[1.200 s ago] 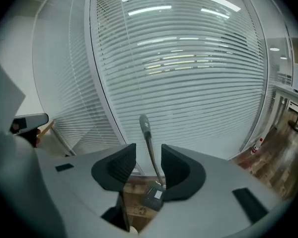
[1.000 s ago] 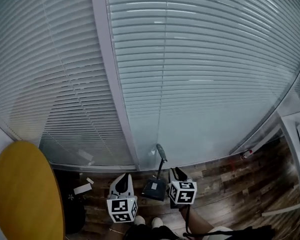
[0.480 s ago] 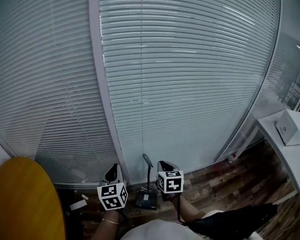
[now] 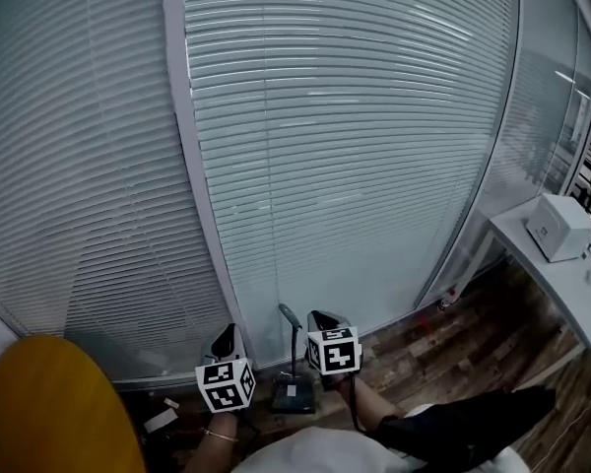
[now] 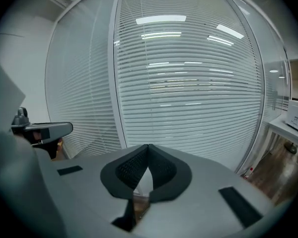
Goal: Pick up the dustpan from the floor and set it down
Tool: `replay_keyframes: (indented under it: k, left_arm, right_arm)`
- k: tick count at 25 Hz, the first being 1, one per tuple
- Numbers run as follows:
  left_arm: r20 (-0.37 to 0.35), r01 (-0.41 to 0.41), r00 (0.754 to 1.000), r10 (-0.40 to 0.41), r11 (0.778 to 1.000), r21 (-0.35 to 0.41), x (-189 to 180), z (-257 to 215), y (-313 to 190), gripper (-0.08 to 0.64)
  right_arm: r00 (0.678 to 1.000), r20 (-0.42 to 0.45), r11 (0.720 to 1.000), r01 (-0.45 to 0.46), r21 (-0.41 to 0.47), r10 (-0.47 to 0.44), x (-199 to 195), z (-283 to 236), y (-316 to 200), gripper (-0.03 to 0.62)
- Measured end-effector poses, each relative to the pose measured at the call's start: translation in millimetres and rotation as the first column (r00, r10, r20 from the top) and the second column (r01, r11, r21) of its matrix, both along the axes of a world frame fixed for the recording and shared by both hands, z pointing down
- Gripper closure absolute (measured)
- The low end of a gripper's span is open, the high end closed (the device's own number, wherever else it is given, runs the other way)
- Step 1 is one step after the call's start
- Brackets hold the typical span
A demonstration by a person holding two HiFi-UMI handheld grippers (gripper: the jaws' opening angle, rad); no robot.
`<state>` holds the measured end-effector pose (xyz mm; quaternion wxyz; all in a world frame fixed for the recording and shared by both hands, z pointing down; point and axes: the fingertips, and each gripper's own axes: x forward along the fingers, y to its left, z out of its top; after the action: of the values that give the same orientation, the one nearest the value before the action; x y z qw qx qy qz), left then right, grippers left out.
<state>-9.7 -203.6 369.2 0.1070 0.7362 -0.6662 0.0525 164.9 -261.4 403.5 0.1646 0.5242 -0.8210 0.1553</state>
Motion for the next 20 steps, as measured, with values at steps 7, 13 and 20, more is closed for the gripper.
replay_keyframes:
  k: [7, 13, 20]
  left_arm:
    - [0.0, -0.007, 1.0, 0.007, 1.0, -0.013, -16, 4, -7, 0.541]
    - [-0.006, 0.001, 1.0, -0.001, 1.0, -0.028, -25, 10, -10, 0.541]
    - [-0.004, 0.004, 1.0, -0.004, 0.999, -0.039, -30, 13, -10, 0.541]
  right_arm:
    - [1.0, -0.01, 1.0, -0.004, -0.018, 0.004, -18, 7, -5, 0.56]
    - [1.0, -0.004, 1.0, -0.01, -0.027, 0.01, -25, 11, -9, 0.56]
    - [1.0, -0.008, 0.998, -0.01, -0.055, 0.01, -30, 20, -8, 0.56]
